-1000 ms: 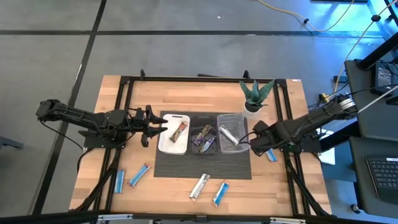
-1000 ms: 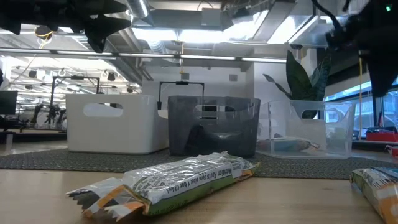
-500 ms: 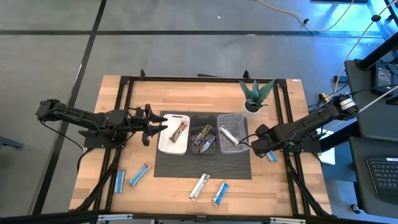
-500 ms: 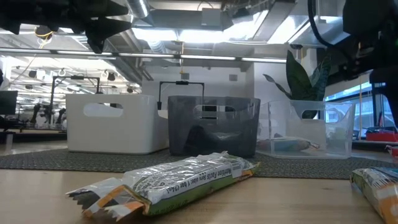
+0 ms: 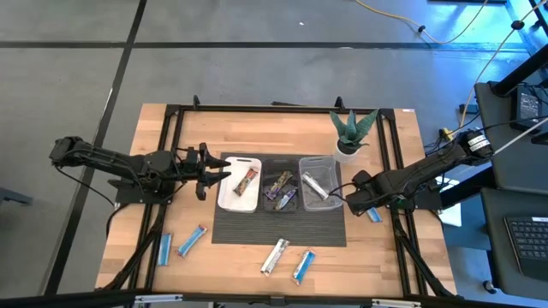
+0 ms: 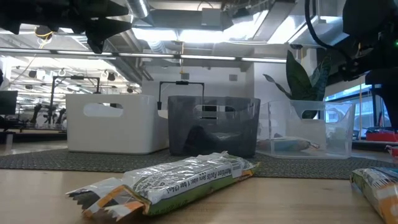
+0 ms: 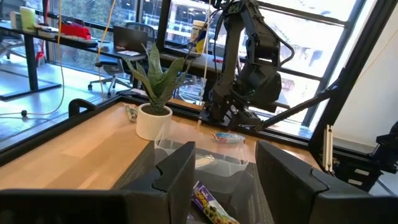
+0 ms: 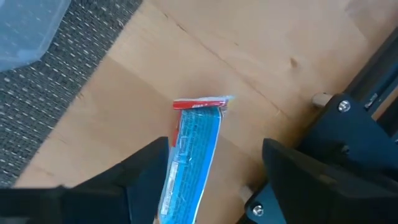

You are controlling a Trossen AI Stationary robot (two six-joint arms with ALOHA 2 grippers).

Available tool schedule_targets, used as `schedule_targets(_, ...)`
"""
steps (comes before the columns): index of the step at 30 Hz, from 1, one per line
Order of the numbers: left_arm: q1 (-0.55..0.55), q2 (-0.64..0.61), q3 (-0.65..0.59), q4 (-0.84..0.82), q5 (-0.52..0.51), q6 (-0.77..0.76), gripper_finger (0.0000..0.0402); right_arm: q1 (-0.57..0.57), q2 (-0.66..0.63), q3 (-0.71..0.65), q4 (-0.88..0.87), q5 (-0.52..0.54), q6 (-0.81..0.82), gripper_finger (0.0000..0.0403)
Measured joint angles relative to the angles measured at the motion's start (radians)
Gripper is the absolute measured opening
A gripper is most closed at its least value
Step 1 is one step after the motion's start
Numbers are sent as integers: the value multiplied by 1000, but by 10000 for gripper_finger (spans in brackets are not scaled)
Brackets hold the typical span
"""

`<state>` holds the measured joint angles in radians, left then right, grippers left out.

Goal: Pick and place Granola Bars by type
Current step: Put the red granola bar into the white bin

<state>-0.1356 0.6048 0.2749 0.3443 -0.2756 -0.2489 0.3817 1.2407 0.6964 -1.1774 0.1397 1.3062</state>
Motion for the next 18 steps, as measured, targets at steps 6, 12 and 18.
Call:
schedule_targets(6, 0, 0, 0, 0, 0, 0, 159, -30, 0, 0, 0, -6, -27, 255)
schedule_targets(12, 0, 0, 0, 0, 0, 0, 163, -35, 1, 0, 0, -67, -95, 251)
schedule_targets(18, 0, 0, 0, 0, 0, 0, 160, -35, 19, 1, -1, -90, -130, 251)
